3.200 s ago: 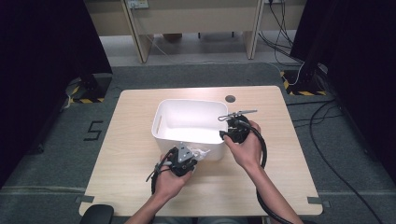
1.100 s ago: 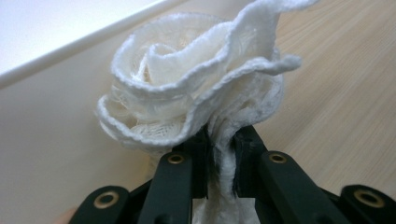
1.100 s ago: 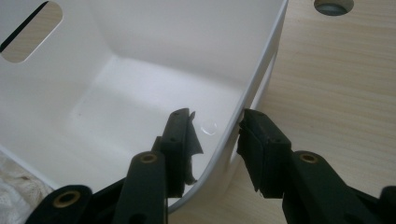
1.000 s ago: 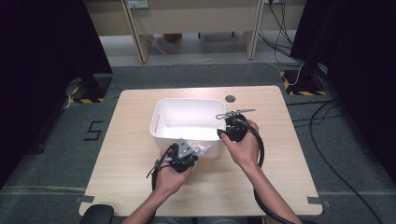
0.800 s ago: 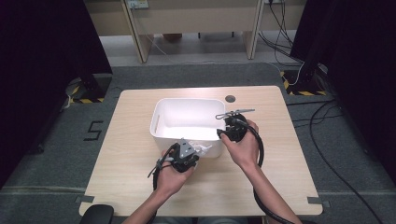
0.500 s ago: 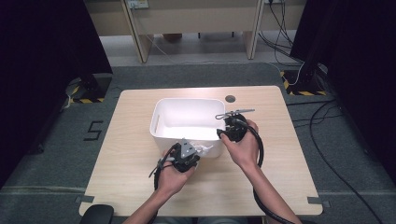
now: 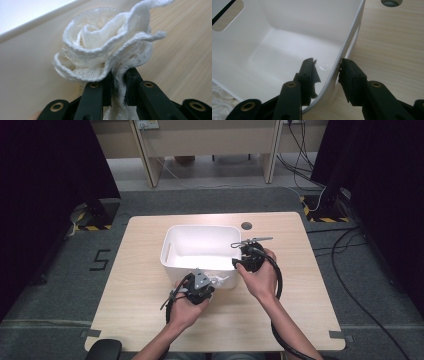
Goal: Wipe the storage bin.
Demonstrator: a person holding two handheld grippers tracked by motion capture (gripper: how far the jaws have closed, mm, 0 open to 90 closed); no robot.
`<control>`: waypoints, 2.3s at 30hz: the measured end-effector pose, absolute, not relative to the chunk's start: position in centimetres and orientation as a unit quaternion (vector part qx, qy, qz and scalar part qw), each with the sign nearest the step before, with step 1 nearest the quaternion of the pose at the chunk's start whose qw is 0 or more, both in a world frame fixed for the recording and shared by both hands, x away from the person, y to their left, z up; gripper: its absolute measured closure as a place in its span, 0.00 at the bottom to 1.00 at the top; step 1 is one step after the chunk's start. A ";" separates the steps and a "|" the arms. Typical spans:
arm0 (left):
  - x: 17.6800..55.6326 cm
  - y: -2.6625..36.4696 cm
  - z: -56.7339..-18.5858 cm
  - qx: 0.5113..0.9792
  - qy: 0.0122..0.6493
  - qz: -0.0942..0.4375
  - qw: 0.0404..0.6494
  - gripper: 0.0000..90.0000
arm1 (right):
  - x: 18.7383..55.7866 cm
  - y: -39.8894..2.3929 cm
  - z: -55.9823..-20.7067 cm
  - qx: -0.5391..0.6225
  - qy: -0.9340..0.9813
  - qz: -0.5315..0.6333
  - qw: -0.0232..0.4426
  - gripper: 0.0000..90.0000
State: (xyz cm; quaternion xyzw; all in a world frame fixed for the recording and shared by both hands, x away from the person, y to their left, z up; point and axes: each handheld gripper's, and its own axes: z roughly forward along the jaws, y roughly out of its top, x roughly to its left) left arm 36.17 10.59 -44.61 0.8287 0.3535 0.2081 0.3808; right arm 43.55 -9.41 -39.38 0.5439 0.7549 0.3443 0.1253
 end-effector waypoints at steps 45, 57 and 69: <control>36.7 9.8 -46.7 0.840 0.359 0.190 0.360 0.88 | 43.6 -9.4 -39.4 0.544 0.757 0.341 0.121 0.71; 36.9 9.6 -47.2 0.845 0.358 0.184 0.352 0.88 | 43.7 -9.4 -39.4 0.544 0.757 0.341 0.120 0.71; 37.1 9.3 -47.7 0.851 0.357 0.181 0.340 0.88 | 43.6 -9.4 -39.3 0.543 0.758 0.340 0.120 0.71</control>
